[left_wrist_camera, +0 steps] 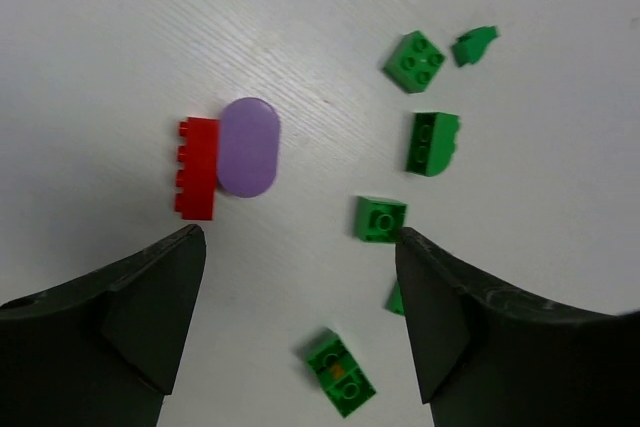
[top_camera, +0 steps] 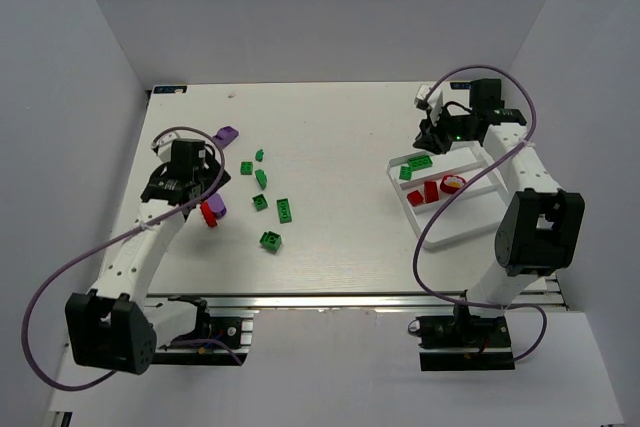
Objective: Sort the legos into containers by color
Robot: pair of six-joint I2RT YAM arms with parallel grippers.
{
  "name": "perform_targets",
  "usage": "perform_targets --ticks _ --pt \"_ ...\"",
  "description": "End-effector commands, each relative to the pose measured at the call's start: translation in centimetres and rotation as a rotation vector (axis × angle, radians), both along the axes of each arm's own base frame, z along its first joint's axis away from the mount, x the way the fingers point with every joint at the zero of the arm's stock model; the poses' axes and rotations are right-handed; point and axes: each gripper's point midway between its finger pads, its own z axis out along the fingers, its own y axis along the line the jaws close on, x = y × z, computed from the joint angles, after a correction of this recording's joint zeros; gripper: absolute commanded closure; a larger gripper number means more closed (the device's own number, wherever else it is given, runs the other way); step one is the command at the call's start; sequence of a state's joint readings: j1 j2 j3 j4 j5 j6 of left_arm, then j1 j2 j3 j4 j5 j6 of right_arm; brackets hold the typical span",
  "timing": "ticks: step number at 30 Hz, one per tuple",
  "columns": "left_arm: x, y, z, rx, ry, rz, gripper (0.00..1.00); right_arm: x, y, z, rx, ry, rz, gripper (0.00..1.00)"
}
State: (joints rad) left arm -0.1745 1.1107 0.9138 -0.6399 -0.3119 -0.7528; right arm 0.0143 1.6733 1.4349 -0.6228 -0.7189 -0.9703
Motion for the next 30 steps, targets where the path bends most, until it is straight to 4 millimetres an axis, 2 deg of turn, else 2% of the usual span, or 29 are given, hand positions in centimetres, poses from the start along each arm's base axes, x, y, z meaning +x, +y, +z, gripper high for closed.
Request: perform_targets --ticks 1,5,6,8,10,16,19,24,30 --pt "-0.7 0.9 -1.0 0.031 0.122 -0.059 0.16 -2.3 2.4 0.6 0.153 0.145 0.019 0.73" --pt "-0.7 1.3 -3.5 0.062 0.251 -0.103 0.16 -3.5 3.4 0.1 0.155 0.141 0.047 0.42" --pt "-0.5 1.2 -3.5 0.063 0.260 -0.114 0.14 -4.0 3.5 -0.1 0.162 0.147 0.047 0.38" --pt "-0.7 0.9 -4.3 0.064 0.303 -0.156 0.06 -4.3 3.8 -0.2 0.175 0.148 0.049 0.36" --pt "-0.9 0.9 -4.6 0.066 0.323 -0.161 0.02 -4.4 3.9 -0.2 0.181 0.147 0.051 0.36" --pt "-2.5 1.9 -7.4 0.121 0.445 -0.171 0.02 -4.3 4.1 -0.5 0.196 0.153 0.054 0.35" --pt "-2.2 1.8 -8.7 0.121 0.453 -0.177 0.06 -4.2 4.3 -0.5 0.208 0.160 0.056 0.35" --pt "-1.8 1.5 -10.6 0.114 0.478 -0.194 0.21 -4.2 4.4 -0.5 0.218 0.173 0.051 0.35" --pt "-1.4 1.7 -12.0 0.130 0.496 -0.197 0.28 -4.1 4.4 -0.5 0.219 0.173 0.044 0.36"
